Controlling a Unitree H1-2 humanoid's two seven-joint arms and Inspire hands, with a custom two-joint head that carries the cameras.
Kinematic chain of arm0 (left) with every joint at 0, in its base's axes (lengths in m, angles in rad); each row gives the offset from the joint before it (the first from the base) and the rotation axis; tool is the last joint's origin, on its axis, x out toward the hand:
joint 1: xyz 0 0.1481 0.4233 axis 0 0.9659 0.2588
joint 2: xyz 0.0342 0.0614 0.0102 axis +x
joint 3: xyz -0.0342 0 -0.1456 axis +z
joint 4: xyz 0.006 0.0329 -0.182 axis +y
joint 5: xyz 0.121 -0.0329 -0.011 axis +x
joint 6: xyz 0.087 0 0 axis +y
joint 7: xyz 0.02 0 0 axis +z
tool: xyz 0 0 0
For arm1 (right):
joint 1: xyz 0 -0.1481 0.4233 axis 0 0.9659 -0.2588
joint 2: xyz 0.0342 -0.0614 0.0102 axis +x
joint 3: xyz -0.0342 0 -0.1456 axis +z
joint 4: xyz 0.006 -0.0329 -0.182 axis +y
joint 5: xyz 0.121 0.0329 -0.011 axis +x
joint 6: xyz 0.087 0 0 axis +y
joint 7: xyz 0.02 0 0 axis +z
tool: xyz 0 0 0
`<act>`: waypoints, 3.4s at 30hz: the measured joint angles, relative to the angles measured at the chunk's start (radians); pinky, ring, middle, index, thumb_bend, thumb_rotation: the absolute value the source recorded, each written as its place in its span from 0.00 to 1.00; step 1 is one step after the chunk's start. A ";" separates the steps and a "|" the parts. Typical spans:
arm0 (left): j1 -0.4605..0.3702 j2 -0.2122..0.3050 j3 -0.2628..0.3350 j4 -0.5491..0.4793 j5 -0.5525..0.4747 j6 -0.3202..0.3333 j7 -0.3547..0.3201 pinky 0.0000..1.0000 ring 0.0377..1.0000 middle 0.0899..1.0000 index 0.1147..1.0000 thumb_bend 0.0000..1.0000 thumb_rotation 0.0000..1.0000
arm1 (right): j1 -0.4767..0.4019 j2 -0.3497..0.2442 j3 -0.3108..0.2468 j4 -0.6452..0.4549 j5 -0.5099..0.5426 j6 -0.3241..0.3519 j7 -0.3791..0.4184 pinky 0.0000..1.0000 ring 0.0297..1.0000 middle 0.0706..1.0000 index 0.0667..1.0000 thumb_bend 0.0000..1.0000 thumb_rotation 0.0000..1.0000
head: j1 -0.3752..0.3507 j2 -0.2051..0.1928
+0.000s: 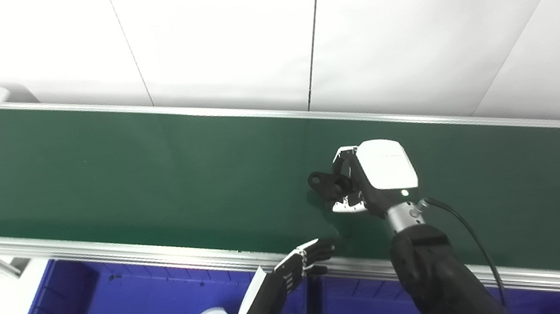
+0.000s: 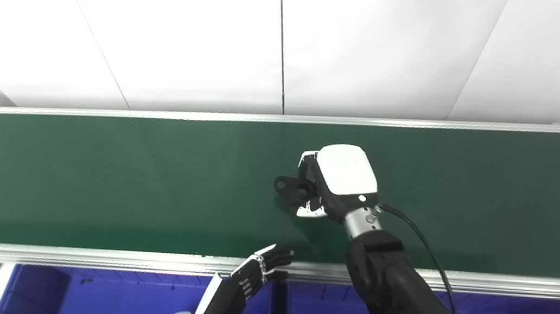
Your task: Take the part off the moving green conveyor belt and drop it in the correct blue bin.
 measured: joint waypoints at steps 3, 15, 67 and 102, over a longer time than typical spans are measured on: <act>0.000 0.004 0.008 -0.001 -0.006 0.001 -0.008 0.78 0.83 0.81 0.81 0.95 0.71 | 0.023 -0.019 -0.021 -0.119 0.007 0.000 0.025 0.15 0.19 0.26 0.45 0.50 0.14 | -0.043 0.014; 0.017 0.062 0.058 -0.086 -0.096 0.014 -0.066 0.85 0.88 0.87 0.87 0.88 0.73 | 0.163 -0.067 -0.078 -0.484 -0.076 0.013 0.271 0.15 0.19 0.26 0.45 0.50 0.14 | -0.212 0.103; -0.009 0.114 0.154 -0.351 -0.160 0.247 -0.115 0.82 0.88 0.87 0.89 0.87 0.79 | 0.531 0.063 -0.142 -0.542 -0.613 -0.017 0.965 0.78 0.78 0.80 0.75 1.00 0.64 | -0.355 0.322; 0.006 0.092 0.120 -0.262 -0.113 0.190 -0.123 0.83 0.86 0.86 0.88 0.81 0.76 | 0.666 0.291 -0.232 -0.557 0.292 -0.249 0.403 0.52 0.61 0.69 0.71 0.63 0.83 | -0.184 0.218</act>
